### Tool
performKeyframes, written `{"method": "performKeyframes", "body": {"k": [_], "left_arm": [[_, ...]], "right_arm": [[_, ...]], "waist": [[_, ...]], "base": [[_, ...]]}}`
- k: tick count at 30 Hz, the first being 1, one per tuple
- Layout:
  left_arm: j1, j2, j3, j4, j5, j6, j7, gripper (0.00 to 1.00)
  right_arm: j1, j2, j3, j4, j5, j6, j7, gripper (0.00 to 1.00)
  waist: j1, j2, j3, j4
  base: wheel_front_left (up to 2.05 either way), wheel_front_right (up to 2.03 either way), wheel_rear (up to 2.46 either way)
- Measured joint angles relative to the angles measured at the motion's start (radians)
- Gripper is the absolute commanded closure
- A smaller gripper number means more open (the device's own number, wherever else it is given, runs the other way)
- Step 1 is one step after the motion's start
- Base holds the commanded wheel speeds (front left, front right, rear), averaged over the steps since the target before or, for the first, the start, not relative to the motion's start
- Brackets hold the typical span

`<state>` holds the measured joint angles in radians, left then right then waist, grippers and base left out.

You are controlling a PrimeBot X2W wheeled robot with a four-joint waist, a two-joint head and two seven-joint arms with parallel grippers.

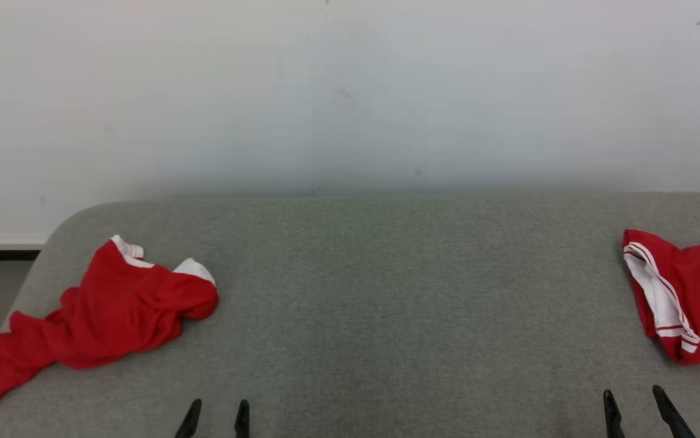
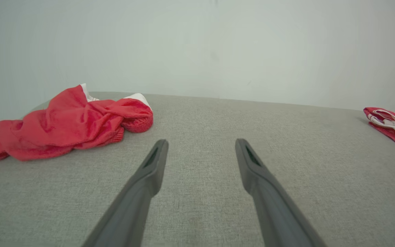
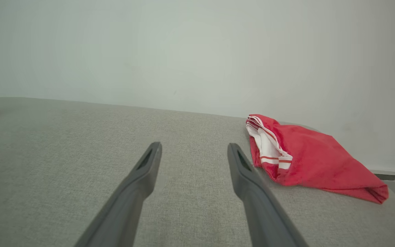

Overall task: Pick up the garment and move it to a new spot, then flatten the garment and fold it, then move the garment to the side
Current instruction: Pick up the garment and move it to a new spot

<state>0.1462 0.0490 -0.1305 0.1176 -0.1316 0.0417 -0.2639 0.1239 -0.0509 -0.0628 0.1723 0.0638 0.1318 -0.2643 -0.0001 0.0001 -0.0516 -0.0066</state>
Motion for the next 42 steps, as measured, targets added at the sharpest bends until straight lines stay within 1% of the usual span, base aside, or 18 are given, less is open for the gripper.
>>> {"method": "performKeyframes", "body": {"k": [6,13,16,18,22,26,28,31,33,36,41,42], "left_arm": [[0.010,0.000,0.000,0.005,0.000,0.002,0.000,0.00],[0.048,0.000,0.029,0.005,0.002,-0.002,0.000,0.00],[0.050,0.000,0.042,0.003,0.006,-0.007,0.000,0.00],[0.050,0.000,0.046,-0.002,0.006,-0.009,0.000,0.00],[0.011,0.000,0.069,-0.003,0.004,-0.031,0.000,0.00],[-0.119,0.014,0.106,0.008,-0.010,-0.067,0.000,0.00],[-0.197,0.034,0.122,0.036,-0.018,-0.088,0.000,0.00],[-0.328,0.065,0.137,0.113,-0.032,-0.108,0.002,0.00],[-0.425,0.110,0.129,0.164,-0.019,-0.121,0.021,0.00],[-0.579,0.158,0.120,0.249,-0.019,-0.137,0.070,0.00],[-0.789,0.213,0.090,0.423,-0.035,-0.161,0.141,0.00],[-0.826,0.218,0.086,0.457,-0.054,-0.164,0.150,0.00]], "right_arm": [[0.010,0.000,0.032,0.007,0.022,0.000,0.000,0.00],[0.008,0.001,0.100,0.025,0.033,0.000,0.000,0.00],[-0.002,0.002,0.116,0.030,0.033,0.000,0.000,0.00],[-0.008,0.002,0.116,0.030,0.033,0.000,0.000,0.00],[-0.024,0.002,0.111,0.019,0.019,0.000,0.000,0.00],[-0.068,-0.003,0.086,-0.003,-0.018,0.000,0.000,0.00],[-0.093,-0.014,0.073,-0.017,-0.027,0.000,0.000,0.00],[-0.126,-0.037,0.046,-0.038,-0.036,0.000,0.000,0.00],[-0.148,-0.053,0.037,-0.051,-0.038,0.000,0.000,0.00],[-0.184,-0.080,0.035,-0.072,-0.043,0.000,0.000,0.00],[-0.226,-0.123,0.027,-0.096,-0.047,0.000,0.000,0.00],[-0.232,-0.128,0.026,-0.101,-0.048,0.000,0.000,0.00]], "waist": [[0.0000,0.0000,-0.007,0.105],[0.0000,0.0000,-0.016,0.244],[0.0000,0.0000,-0.014,0.289],[0.0000,0.0000,-0.005,0.306],[0.0001,0.0000,0.037,0.313],[0.0002,0.0000,0.109,0.308],[0.0002,0.0000,0.151,0.303],[0.0003,0.0000,0.218,0.295],[0.0003,0.0000,0.264,0.289],[0.0004,-0.0001,0.332,0.280],[0.0004,-0.0001,0.436,0.266],[0.0004,0.0000,0.454,0.263]], "base": [[0.00,0.00,0.00],[0.00,0.00,0.00],[0.00,0.00,0.00],[0.00,0.00,0.00],[0.00,0.00,0.00],[0.00,0.00,0.00],[0.00,0.00,0.00],[0.00,0.00,0.00],[0.00,0.00,0.00],[0.00,0.00,0.00],[0.00,0.00,0.00],[0.00,0.00,0.00]]}}
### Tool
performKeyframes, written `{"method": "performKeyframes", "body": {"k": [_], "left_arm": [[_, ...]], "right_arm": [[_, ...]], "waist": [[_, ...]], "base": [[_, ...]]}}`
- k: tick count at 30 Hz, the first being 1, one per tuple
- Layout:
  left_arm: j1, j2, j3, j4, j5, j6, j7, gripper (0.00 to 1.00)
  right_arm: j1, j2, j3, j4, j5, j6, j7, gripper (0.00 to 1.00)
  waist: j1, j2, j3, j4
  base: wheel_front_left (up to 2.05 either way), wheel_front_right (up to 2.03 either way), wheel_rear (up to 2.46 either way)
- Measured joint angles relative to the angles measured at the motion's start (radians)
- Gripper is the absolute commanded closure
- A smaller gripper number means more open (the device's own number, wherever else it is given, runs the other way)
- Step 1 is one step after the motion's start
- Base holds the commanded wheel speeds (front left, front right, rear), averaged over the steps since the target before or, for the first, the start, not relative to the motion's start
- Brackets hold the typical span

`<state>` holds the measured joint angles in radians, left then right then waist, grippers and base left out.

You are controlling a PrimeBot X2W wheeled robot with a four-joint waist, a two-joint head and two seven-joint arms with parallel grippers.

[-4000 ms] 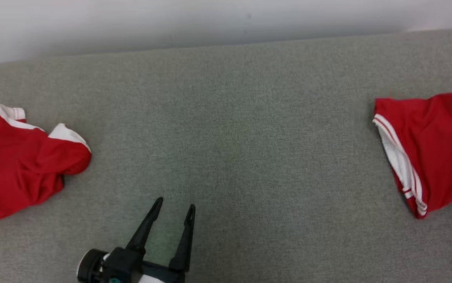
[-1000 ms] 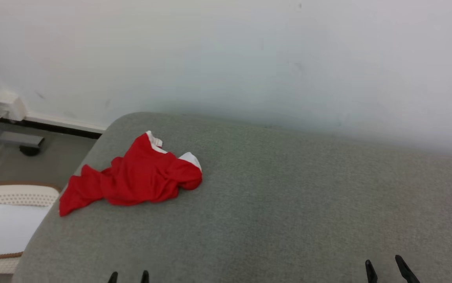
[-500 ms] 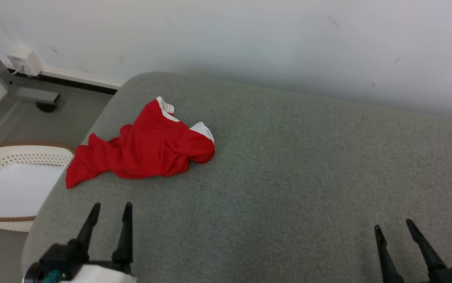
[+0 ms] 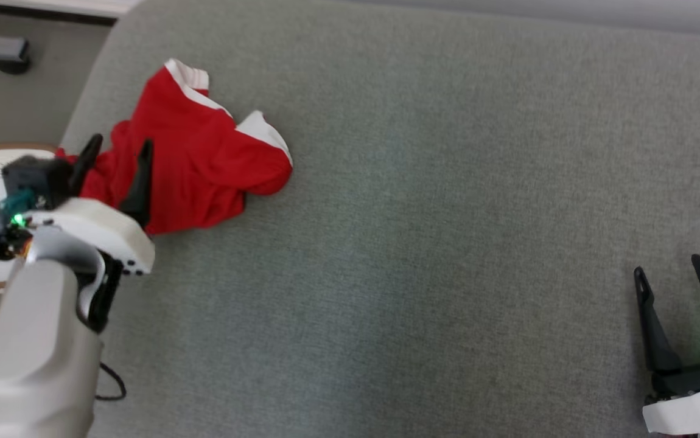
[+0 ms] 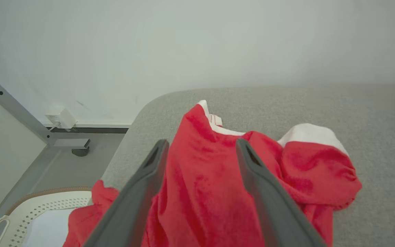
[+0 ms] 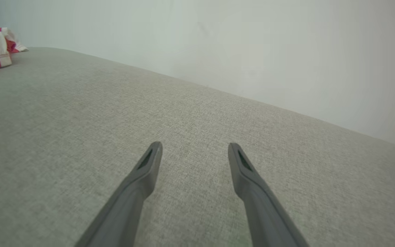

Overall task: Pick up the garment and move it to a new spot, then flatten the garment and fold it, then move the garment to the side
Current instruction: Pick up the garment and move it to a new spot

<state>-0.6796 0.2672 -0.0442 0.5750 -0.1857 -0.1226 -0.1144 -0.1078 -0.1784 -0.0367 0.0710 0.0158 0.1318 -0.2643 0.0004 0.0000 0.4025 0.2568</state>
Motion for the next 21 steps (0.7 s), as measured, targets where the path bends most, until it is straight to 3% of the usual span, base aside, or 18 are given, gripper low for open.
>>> {"method": "performKeyframes", "body": {"k": [7,15,16,17,18,21], "left_arm": [[-0.162,0.003,-0.071,0.223,-0.098,-0.008,0.083,0.00],[-0.242,0.022,-0.192,0.375,-0.209,-0.008,0.146,0.00],[-0.251,0.025,-0.206,0.388,-0.214,-0.007,0.157,0.54],[-0.259,0.026,-0.221,0.401,-0.221,-0.008,0.166,0.82],[-0.264,0.028,-0.231,0.411,-0.229,-0.008,0.170,1.00],[-0.266,0.027,-0.268,0.417,-0.272,-0.008,0.177,1.00]], "right_arm": [[-0.029,-0.027,0.006,-0.038,-0.007,0.000,-0.001,0.00],[-0.050,-0.042,0.021,-0.055,-0.004,0.001,-0.002,0.00],[-0.051,-0.042,0.018,-0.055,-0.002,0.001,-0.002,0.00],[-0.051,-0.041,0.017,-0.055,-0.001,0.001,-0.002,0.00],[-0.051,-0.040,0.017,-0.054,-0.001,0.001,-0.002,0.00],[-0.051,-0.031,0.013,-0.044,0.004,0.001,-0.002,0.00]], "waist": [[0.0000,0.0000,0.091,-0.021],[-0.0002,0.0000,0.119,-0.057],[-0.0003,0.0000,0.120,-0.060],[-0.0002,0.0000,0.119,-0.062],[-0.0003,0.0000,0.116,-0.063],[-0.0002,0.0000,0.101,-0.067]], "base": [[0.00,0.00,0.00],[0.00,0.00,0.00],[0.00,0.00,0.00],[0.00,0.00,0.00],[0.00,0.00,0.00],[0.00,0.00,0.00]]}}
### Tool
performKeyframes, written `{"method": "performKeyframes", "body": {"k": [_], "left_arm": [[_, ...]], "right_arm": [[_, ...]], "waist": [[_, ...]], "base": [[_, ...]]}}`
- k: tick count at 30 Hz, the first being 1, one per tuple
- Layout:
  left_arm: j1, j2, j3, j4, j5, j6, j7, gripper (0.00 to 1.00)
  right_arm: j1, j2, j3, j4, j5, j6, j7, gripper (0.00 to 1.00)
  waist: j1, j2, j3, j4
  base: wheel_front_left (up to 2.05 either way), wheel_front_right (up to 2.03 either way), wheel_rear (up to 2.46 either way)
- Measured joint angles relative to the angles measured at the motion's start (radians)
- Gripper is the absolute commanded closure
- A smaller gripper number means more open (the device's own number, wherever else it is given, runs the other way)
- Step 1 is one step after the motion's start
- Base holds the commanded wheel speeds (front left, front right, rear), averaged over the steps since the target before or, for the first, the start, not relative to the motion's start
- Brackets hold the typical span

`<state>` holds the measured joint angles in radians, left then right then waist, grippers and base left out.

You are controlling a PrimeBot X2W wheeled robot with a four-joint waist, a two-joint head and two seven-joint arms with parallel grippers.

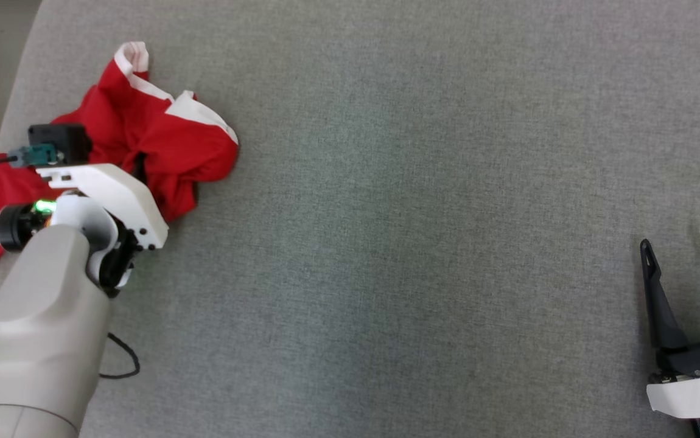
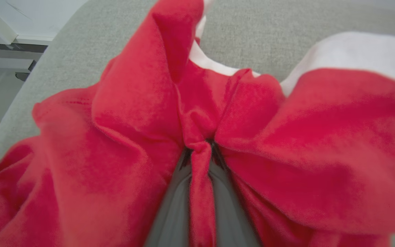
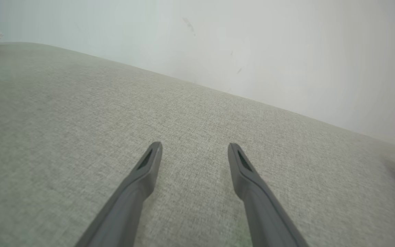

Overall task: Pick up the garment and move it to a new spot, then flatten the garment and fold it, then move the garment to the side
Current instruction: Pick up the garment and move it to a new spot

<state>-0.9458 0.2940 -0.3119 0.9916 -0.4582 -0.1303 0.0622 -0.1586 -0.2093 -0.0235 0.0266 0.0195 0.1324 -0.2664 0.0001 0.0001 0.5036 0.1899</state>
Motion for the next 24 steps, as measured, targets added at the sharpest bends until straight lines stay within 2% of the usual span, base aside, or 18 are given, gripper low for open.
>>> {"method": "performKeyframes", "body": {"k": [5,13,19,24], "left_arm": [[0.024,0.012,-0.043,-0.042,-0.088,0.000,-0.029,1.00],[0.056,0.054,-0.102,-0.204,-0.189,-0.001,-0.082,1.00],[0.101,0.059,-0.137,-0.400,-0.217,-0.001,-0.067,1.00],[0.184,0.020,-0.177,-0.611,-0.249,0.009,-0.004,1.00]], "right_arm": [[0.014,0.027,0.005,0.031,0.008,0.000,0.002,0.00],[0.048,0.081,0.024,0.079,0.027,0.000,0.002,0.00],[0.080,0.111,0.021,0.094,0.036,0.000,0.002,0.00],[0.104,0.128,0.020,0.105,0.042,0.000,0.002,0.00]], "waist": [[0.0001,0.0000,-0.054,-0.007],[0.0000,-0.0001,-0.191,-0.026],[-0.0002,0.0000,-0.280,-0.063],[-0.0003,0.0000,-0.319,-0.114]], "base": [[0.00,0.00,0.00],[0.00,0.00,0.00],[0.00,0.00,0.00],[0.00,0.00,0.00]]}}
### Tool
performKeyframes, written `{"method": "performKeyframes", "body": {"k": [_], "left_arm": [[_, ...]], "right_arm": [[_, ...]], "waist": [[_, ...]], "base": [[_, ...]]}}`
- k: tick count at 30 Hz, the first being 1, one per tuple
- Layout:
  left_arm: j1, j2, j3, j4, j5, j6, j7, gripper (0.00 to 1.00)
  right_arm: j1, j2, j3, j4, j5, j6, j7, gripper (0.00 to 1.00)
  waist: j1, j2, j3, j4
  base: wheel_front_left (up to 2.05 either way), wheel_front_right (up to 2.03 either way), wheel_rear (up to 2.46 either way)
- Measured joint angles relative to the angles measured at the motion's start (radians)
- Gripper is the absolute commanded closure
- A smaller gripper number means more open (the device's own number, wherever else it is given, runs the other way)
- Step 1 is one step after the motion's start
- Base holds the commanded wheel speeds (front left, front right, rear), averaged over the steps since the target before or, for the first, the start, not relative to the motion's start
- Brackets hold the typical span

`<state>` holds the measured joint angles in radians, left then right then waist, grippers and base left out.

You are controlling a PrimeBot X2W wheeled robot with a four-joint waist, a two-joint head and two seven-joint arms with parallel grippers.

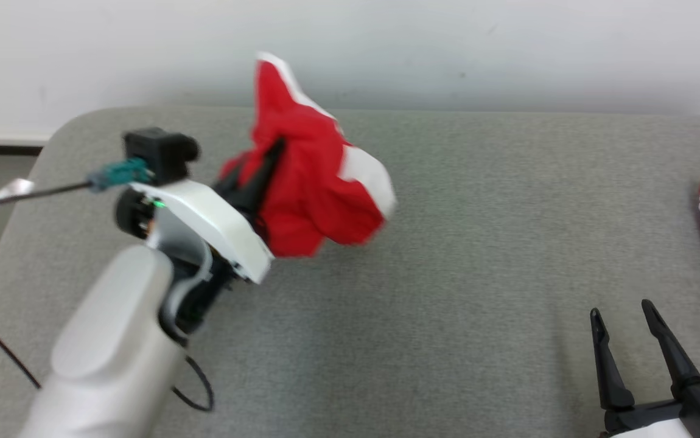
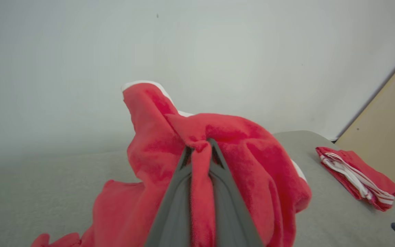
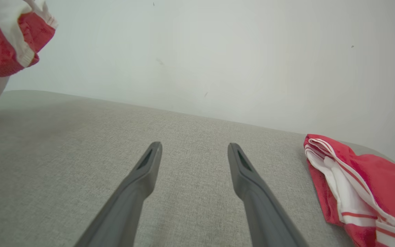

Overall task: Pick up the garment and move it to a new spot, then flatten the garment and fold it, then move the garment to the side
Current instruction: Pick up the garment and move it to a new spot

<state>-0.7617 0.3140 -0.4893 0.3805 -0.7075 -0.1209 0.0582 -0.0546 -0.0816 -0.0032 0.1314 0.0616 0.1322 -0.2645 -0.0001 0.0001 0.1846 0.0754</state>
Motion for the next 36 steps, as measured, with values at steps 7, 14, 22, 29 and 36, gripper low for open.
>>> {"method": "performKeyframes", "body": {"k": [7,14,22,29,36], "left_arm": [[0.144,-0.052,-0.091,-0.289,-0.057,0.020,0.116,1.00],[0.236,-0.073,-0.170,-0.383,-0.060,0.062,0.181,1.00],[0.229,-0.055,-0.162,-0.127,-0.031,0.091,0.161,1.00],[0.161,-0.075,-0.144,0.121,0.033,0.093,0.006,0.87],[0.118,-0.097,-0.170,0.297,0.131,0.104,-0.205,0.00]], "right_arm": [[0.017,0.018,0.002,0.002,0.005,0.000,0.000,0.00],[0.020,0.025,-0.001,-0.001,0.013,0.000,0.000,0.00],[0.002,0.030,0.011,0.000,0.030,0.000,0.000,0.00],[-0.012,0.031,0.026,0.013,0.038,0.000,0.000,0.00],[-0.012,0.031,0.031,0.031,0.038,0.000,0.000,0.00]], "waist": [[0.0000,0.0000,-0.028,-0.090],[0.0000,0.0000,-0.024,-0.180],[0.0001,0.0000,0.022,-0.235],[0.0001,0.0000,0.036,-0.261],[0.0001,0.0000,0.017,-0.268]], "base": [[0.00,0.00,0.00],[0.00,0.00,0.00],[0.00,0.00,0.00],[0.00,0.00,0.00],[0.00,0.00,0.00]]}}
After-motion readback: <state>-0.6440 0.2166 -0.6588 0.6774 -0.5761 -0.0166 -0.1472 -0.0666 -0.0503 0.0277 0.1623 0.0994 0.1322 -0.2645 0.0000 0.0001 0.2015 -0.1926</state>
